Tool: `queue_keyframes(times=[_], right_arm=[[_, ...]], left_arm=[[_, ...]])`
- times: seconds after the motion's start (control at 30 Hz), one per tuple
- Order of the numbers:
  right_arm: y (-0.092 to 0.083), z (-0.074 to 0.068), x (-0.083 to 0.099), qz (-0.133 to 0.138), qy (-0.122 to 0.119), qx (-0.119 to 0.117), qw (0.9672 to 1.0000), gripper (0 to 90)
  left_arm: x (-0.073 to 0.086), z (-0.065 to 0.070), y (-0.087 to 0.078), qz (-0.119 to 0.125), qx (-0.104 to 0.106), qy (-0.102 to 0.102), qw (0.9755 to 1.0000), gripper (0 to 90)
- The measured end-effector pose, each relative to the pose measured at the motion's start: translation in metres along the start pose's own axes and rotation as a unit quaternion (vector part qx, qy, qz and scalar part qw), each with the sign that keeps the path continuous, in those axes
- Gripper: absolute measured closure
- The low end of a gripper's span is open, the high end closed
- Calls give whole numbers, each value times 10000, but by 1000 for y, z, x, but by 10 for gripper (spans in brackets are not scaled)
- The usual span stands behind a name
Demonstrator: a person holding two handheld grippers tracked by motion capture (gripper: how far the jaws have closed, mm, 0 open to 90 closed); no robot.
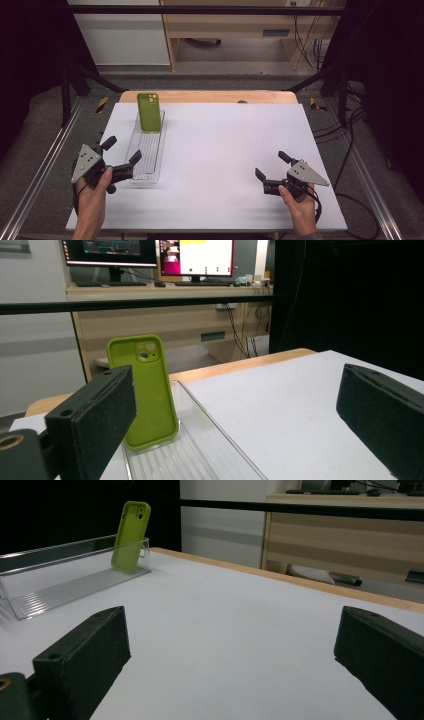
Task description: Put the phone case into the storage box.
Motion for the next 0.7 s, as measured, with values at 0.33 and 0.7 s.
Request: queue_keyframes(times=[0.33, 0.7], right_arm=[[1, -1, 1, -41, -43, -23, 10000, 15], [1, -1, 1, -38, -49, -24, 10000, 15]], left_arm=[[19, 0, -6, 40, -80, -18, 10000, 25], [29, 1, -12, 66, -132, -48, 9999, 24]])
Point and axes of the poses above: each handheld gripper's, and its own axes: y roughly forward along the jaws, x roughly out of its underside, z roughly to its right, the point moved 1 cm from there along y, roughly forward along the jaws, and after that the axes turned 5 degrees about y, right-handed, at the moved point
